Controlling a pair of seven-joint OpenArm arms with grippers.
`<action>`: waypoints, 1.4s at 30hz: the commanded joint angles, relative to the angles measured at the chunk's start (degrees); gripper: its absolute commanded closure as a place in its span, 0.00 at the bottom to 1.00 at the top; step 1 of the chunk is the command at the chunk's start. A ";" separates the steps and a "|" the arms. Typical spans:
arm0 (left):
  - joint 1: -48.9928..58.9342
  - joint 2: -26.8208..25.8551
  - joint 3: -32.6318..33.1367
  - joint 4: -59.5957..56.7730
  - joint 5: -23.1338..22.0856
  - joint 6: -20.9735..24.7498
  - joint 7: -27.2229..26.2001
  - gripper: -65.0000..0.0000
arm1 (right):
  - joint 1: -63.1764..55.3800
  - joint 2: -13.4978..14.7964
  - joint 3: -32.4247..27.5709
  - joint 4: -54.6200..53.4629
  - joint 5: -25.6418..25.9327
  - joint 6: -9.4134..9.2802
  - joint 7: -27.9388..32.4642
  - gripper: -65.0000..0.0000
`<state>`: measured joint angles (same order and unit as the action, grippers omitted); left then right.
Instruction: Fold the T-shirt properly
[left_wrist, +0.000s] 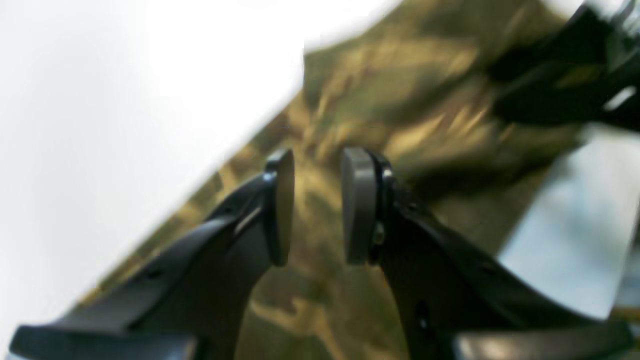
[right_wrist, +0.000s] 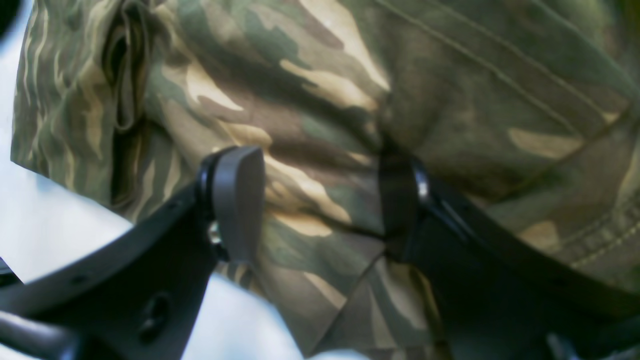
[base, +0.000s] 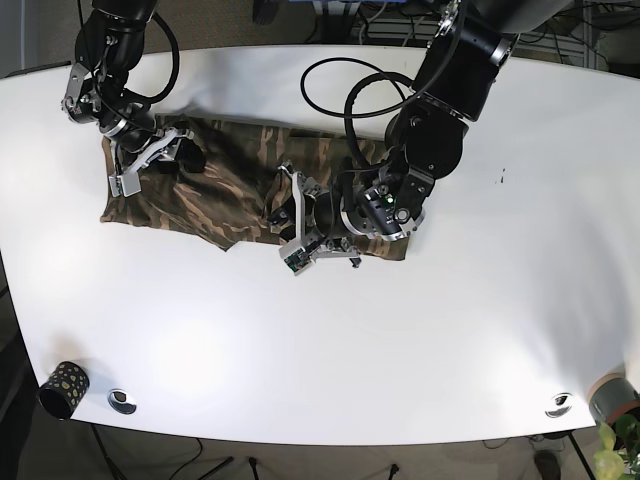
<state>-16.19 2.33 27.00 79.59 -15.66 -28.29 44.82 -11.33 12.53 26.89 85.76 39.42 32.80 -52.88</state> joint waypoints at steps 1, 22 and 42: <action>-2.50 0.79 -0.15 -2.80 -1.53 -0.23 -2.49 0.78 | -0.14 0.34 -0.13 0.09 -1.40 -0.58 -2.19 0.45; 1.90 -10.20 -25.55 -1.39 -29.31 -6.91 10.17 0.78 | 3.82 0.96 1.54 8.44 6.95 -1.10 -6.59 0.44; 7.17 -13.54 -25.73 -3.94 -29.31 -11.71 8.41 0.79 | 11.29 12.48 17.81 -10.20 13.64 -0.75 -7.91 0.16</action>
<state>-7.90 -11.11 1.43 76.49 -43.90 -39.53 54.33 -1.08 22.13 43.51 78.70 50.68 31.53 -61.60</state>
